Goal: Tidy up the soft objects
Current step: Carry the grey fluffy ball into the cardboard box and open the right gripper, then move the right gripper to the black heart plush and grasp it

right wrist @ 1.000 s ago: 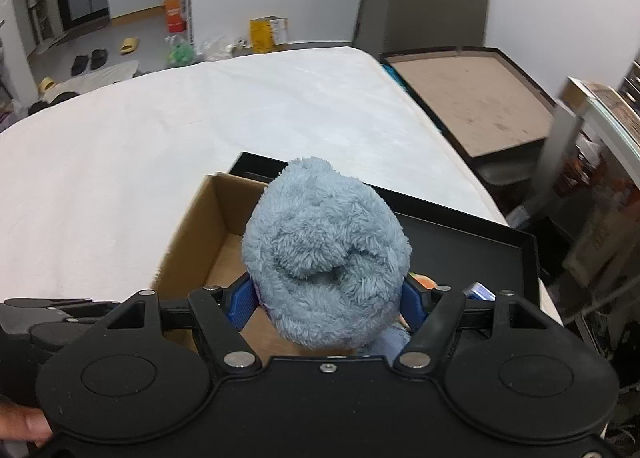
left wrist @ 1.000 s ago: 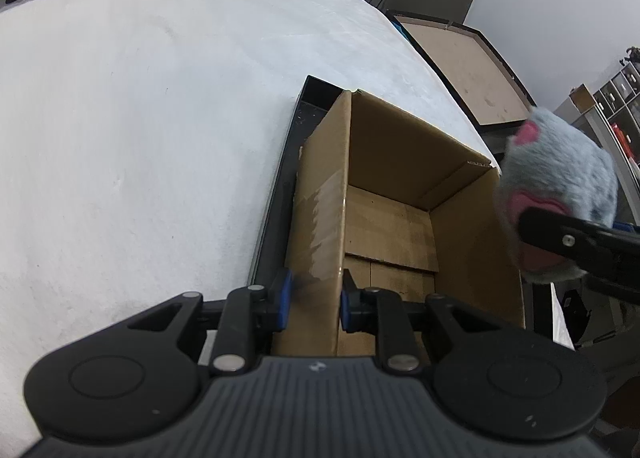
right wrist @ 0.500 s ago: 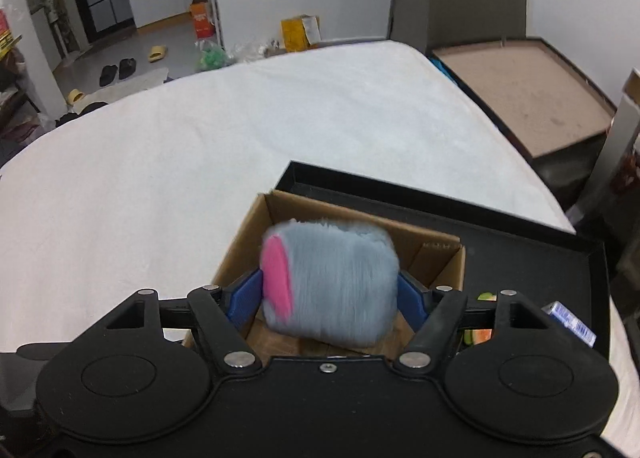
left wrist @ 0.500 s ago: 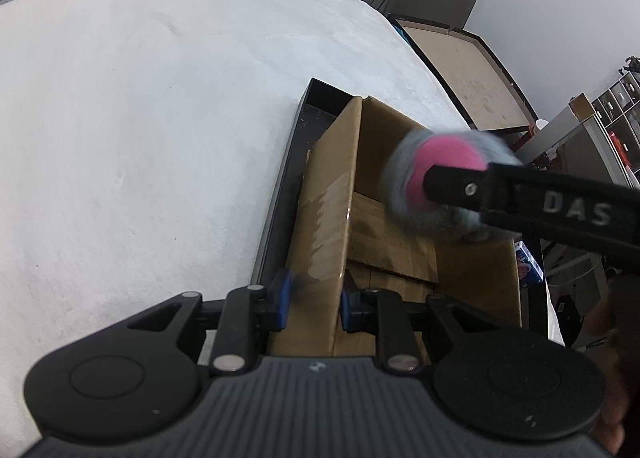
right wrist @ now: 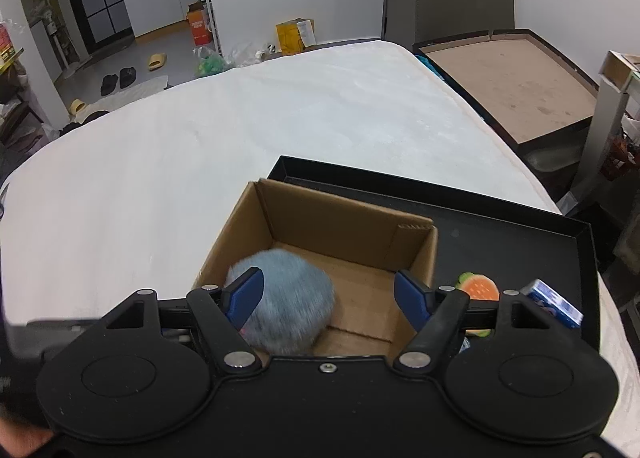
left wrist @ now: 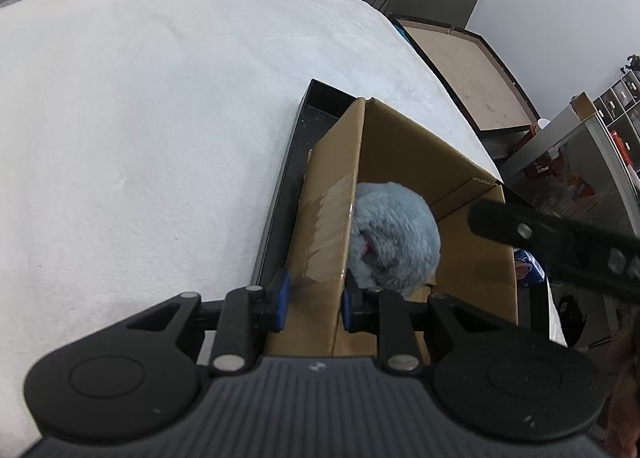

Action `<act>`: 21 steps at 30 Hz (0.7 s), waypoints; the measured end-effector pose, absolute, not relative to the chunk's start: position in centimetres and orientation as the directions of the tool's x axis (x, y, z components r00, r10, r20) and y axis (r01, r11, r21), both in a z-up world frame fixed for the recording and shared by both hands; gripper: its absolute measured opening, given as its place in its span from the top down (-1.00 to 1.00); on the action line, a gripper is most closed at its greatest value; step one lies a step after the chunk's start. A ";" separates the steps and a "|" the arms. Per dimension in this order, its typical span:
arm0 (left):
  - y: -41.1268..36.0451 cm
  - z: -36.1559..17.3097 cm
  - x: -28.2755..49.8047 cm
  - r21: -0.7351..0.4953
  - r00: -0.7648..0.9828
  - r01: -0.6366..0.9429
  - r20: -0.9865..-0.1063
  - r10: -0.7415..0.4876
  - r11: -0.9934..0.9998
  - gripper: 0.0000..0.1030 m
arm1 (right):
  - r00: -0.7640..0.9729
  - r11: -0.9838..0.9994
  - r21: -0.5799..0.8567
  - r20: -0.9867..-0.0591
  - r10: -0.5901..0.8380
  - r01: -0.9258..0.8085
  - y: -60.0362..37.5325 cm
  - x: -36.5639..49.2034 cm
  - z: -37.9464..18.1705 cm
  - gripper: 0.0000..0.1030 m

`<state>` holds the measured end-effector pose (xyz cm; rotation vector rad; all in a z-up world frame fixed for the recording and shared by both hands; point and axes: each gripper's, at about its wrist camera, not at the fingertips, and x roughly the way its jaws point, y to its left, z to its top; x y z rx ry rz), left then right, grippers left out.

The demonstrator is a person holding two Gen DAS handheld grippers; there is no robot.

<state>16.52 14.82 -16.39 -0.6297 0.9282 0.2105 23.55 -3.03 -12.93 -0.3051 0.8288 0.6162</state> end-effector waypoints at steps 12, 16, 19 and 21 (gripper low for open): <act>14.1 -15.3 15.6 -0.360 0.593 -0.428 -0.804 -0.043 0.829 0.01 | 0.533 0.805 -0.003 -0.750 0.391 -0.594 -8.2 22.8 -11.9 -0.56; 13.3 -15.0 15.3 -0.338 0.592 -0.422 -0.806 -0.027 0.841 -0.08 | 0.545 0.821 0.000 -0.748 0.380 -0.571 -10.1 22.8 -12.1 -0.61; 12.8 -14.8 15.3 -0.325 0.587 -0.419 -0.809 -0.020 0.848 -0.14 | 0.553 0.829 -0.001 -0.746 0.371 -0.559 -11.6 22.8 -12.4 -0.70; 12.5 -14.7 15.3 -0.319 0.588 -0.416 -0.809 -0.016 0.852 -0.21 | 0.558 0.836 -0.004 -0.746 0.363 -0.549 -12.5 22.8 -12.7 -0.73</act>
